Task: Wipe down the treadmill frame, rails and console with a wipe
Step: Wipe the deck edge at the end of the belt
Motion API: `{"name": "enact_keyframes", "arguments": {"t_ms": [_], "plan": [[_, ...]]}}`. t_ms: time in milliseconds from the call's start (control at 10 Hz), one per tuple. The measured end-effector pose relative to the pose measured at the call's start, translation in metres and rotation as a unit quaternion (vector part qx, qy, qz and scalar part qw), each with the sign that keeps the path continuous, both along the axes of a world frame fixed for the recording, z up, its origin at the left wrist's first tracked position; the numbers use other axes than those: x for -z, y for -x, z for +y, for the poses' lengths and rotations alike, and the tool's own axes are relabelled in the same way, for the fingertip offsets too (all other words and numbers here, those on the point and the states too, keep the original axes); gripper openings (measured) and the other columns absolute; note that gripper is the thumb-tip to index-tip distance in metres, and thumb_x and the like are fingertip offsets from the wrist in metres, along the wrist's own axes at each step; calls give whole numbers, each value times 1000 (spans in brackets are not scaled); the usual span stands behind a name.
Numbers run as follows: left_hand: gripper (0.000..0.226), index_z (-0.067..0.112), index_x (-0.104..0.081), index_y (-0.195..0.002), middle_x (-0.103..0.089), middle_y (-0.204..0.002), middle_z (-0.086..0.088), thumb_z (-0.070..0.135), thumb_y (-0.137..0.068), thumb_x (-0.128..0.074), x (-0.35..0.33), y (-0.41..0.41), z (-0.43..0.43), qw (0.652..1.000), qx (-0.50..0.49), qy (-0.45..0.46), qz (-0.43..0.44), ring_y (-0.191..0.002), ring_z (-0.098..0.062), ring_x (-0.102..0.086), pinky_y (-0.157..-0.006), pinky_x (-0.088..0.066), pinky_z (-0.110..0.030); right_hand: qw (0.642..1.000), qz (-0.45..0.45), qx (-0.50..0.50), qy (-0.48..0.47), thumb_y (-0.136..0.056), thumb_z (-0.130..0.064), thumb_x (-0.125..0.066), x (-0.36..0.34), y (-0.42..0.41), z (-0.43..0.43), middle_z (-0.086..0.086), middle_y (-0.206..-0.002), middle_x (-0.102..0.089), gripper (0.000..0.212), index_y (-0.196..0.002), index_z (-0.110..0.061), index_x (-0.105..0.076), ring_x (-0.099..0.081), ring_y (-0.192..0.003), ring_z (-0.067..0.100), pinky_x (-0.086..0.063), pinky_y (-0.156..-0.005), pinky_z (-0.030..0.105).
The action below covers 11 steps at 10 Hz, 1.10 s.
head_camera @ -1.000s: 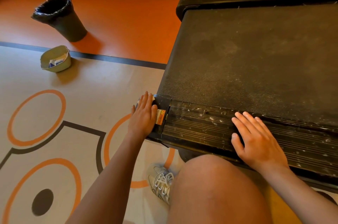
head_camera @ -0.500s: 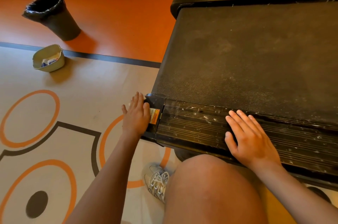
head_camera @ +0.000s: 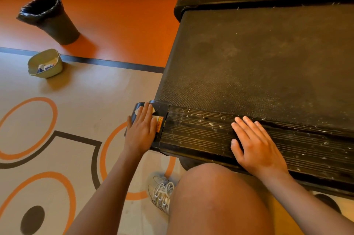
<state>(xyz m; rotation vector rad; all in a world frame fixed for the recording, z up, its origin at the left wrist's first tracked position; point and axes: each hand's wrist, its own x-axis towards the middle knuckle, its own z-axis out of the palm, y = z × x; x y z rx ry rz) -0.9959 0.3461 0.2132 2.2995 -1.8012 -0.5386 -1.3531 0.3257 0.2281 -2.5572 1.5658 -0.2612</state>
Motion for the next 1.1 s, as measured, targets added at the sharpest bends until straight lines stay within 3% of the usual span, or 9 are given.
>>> {"name": "enact_keyframes", "arguments": {"t_ms": [200, 500, 800, 1100], "plan": [[59, 28, -2, -163, 2, -170, 6, 49, -109, -13, 2, -10, -33, 999, -7, -39, -13, -155, -13, 6, -124, 9, -51, 1000, 1, 1, 0, -101, -40, -32, -2, 1, 1, 15, -150, -53, 60, -142, -6, -58, -46, -144, 30, -35, -119, 51], [61, 36, -2, -161, 3, -168, 15, 58, -104, -5, 9, -25, 62, 1000, 7, 9, 23, -155, -6, 5, -126, 3, -41, 1000, -3, 0, -2, -100, -40, -32, -1, 0, 0, 16, -149, -54, 60, -142, -5, -59, -46, -143, 31, -36, -118, 53], [62, 27, 0, -163, 3, -170, 4, 52, -108, -15, 1, -22, -14, 999, 46, -23, 18, -155, -15, 7, -125, 4, -42, 1000, -5, 1, -8, -101, -41, -31, -2, 0, 0, 15, -151, -52, 61, -143, -6, -57, -44, -145, 30, -36, -119, 53], [76, 33, 5, -162, 12, -166, 14, 73, -97, -3, 6, -17, 34, 998, 47, -28, -12, -154, -11, 13, -127, 4, -43, 1000, -2, -1, -11, -102, -41, -29, 0, 1, 1, 15, -151, -52, 61, -143, -6, -57, -44, -145, 30, -36, -119, 52]]}}
